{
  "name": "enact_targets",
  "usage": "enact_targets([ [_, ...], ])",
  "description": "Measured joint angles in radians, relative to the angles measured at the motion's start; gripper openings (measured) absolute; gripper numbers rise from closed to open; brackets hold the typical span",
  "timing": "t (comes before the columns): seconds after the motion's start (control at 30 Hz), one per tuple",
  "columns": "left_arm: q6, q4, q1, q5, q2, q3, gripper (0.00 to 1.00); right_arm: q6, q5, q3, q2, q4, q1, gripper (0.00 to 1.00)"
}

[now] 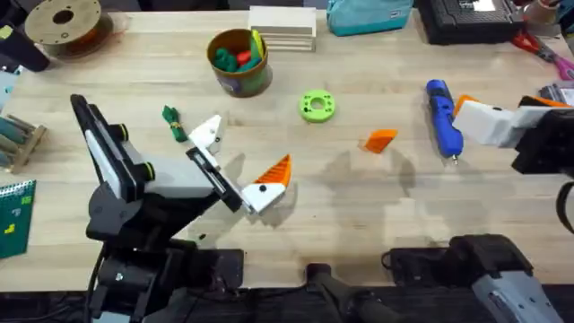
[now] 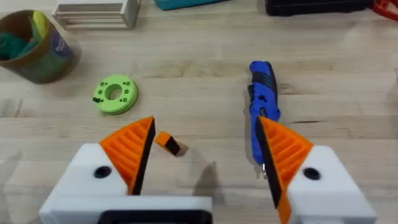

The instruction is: Pick up the gripper from the table and insert it into the empty holder that is missing its gripper. Then pick up a screw, insert it into the mounting hole, and use the screwdriver to tighten it. Finally, clean up the table by picking up the vegetable and placing it into the bucket.

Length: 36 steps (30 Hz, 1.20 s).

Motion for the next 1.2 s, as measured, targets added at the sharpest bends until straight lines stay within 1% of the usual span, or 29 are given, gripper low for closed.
enact_targets([
  [0.23,0.008,-0.003,0.000,0.041,0.000,0.000,0.987,0.009,-0.007,0.000,0.000,0.004,0.000,0.938],
  [0.37,0.008,-0.003,0.000,0.044,0.000,0.000,0.987,-0.029,-0.085,0.001,0.034,-0.002,0.000,0.936],
  [0.43,0.008,-0.003,0.000,0.044,0.000,0.000,0.987,-0.066,-0.134,0.008,0.092,-0.026,0.003,0.936],
  [0.53,0.009,-0.003,0.000,0.045,0.000,0.000,0.987,-0.139,-0.176,0.053,0.221,-0.103,0.036,0.936],
  [0.63,0.011,-0.003,0.000,0.047,0.000,0.000,0.987,-0.221,-0.167,0.117,0.354,-0.190,0.095,0.938],
  [0.7,0.012,-0.003,0.000,0.047,0.000,0.000,0.987,-0.267,-0.127,0.150,0.439,-0.221,0.141,0.939],
  [0.8,0.012,-0.003,0.000,0.047,0.000,0.000,0.987,-0.309,-0.048,0.166,0.552,-0.216,0.195,0.938],
  [0.93,0.014,-0.003,0.000,0.047,0.000,0.000,0.987,-0.352,0.017,0.166,0.690,-0.162,0.232,0.938],
  [1.07,0.014,-0.003,0.000,0.047,0.000,0.000,0.987,-0.434,0.023,0.166,0.788,-0.126,0.268,0.939],
  [1.2,0.014,-0.003,0.000,0.048,0.000,0.000,0.987,-0.516,0.023,0.166,0.854,-0.097,0.294,0.936],
])
